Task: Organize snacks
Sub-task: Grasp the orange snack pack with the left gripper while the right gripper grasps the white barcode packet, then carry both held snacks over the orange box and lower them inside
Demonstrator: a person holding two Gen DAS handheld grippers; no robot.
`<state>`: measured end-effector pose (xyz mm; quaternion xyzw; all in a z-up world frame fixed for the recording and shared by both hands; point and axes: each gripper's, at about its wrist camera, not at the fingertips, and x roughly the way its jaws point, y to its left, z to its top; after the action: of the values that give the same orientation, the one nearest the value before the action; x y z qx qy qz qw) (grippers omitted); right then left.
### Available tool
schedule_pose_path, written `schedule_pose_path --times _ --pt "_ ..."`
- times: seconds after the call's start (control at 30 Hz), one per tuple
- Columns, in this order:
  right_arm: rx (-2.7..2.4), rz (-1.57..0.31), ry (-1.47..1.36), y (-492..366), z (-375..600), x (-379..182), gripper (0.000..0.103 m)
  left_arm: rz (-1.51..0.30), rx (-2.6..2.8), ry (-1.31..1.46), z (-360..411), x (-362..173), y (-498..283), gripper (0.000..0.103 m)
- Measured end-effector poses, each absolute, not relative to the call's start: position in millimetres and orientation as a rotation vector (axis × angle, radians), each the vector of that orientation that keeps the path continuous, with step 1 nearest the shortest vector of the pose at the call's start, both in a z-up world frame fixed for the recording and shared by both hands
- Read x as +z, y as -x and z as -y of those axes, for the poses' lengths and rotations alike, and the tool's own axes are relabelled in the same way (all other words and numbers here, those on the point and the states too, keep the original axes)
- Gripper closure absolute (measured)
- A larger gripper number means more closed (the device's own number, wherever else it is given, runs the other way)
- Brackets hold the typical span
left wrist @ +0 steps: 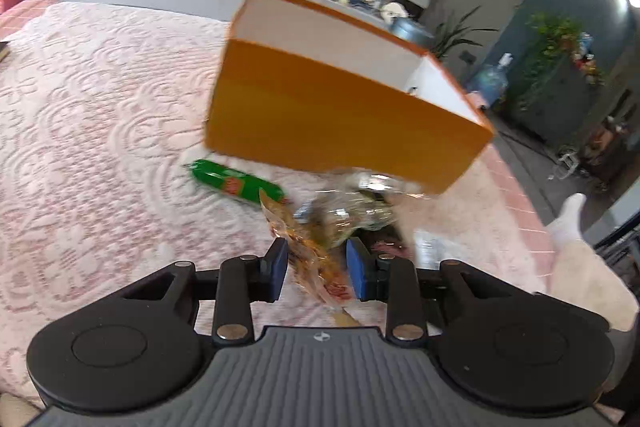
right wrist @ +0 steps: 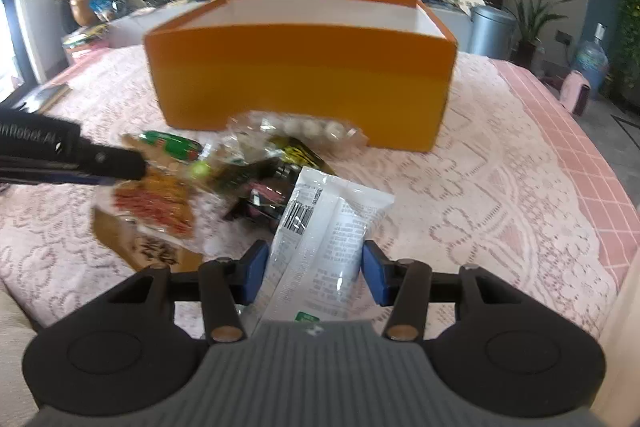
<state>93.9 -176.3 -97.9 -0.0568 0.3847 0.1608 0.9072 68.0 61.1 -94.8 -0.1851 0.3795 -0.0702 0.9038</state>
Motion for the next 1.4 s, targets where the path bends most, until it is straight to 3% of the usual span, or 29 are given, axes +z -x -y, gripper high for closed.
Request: schedule_pose_path --times 0.4,0.57,0.83,0.87,0.93,0.97,1.23,1.3,1.4 --pt "0.394 -0.789 0.122 -89 167 -99 0.054 -0.836 -0.086 0.476 -61 -112 -84 0.067" --pt "0.425 -0.781 0.141 -85 162 -100 0.054 -0.836 -0.078 0.393 -52 -115 -86 0.067" --pt "0.452 -0.791 0.165 -80 155 -102 0.054 -0.902 -0.084 0.423 -56 -143 -96 0.048" --pt "0.454 -0.795 0.168 -80 154 -103 0.054 -0.898 -0.087 0.412 -54 -143 -96 0.041" --pt "0.451 -0.803 0.176 -81 153 -105 0.054 -0.89 -0.095 0.398 -51 -142 -94 0.045" --pt "0.451 -0.804 0.18 -81 153 -106 0.054 -0.883 -0.083 0.386 -50 -141 -93 0.052" --pt "0.449 -0.81 0.18 -82 155 -106 0.054 -0.826 -0.075 0.385 -61 -126 -76 0.058" --pt "0.447 -0.808 0.179 -81 156 -105 0.054 -0.814 -0.071 0.379 -67 -121 -76 0.073" --pt "0.44 -0.8 0.177 -80 158 -101 0.054 -0.81 -0.07 0.373 -69 -110 -73 0.074"
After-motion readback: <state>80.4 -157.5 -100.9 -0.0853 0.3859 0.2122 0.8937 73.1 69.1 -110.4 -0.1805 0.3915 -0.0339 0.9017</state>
